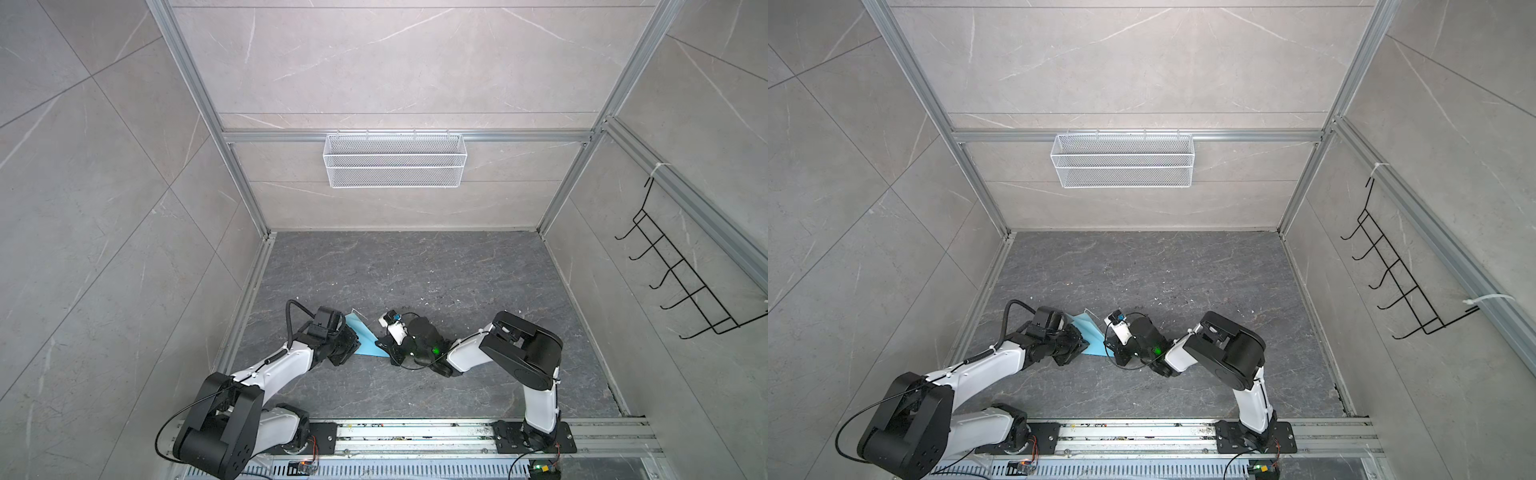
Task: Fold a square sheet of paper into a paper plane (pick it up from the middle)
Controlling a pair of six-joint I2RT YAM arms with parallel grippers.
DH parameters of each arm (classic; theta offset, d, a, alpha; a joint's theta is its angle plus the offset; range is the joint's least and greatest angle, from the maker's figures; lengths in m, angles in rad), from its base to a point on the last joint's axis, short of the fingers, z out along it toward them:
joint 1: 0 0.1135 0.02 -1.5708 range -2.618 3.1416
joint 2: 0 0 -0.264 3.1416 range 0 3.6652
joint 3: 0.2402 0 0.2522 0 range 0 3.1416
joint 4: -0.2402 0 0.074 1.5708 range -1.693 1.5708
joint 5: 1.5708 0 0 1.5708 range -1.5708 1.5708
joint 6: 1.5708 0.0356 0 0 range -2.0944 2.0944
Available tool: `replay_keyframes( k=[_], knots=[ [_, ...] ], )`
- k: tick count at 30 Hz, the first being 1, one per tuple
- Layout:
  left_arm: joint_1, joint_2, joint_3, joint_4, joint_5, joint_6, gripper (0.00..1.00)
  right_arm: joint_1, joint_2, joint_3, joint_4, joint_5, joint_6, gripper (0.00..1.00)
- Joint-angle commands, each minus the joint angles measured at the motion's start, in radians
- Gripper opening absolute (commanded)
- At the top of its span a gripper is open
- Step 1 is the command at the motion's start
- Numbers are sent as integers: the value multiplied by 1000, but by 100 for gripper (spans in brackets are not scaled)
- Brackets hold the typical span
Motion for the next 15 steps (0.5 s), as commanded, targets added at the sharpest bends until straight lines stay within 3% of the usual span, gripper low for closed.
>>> replay_keyframes(
  k=[1,15],
  knots=[
    [-4,24,13,-27,-15,21,11,-7,31,32,-45,-56,46,5],
    [-4,77,14,-31,-21,33,9,-39,65,94,-114,-159,151,6]
  ],
)
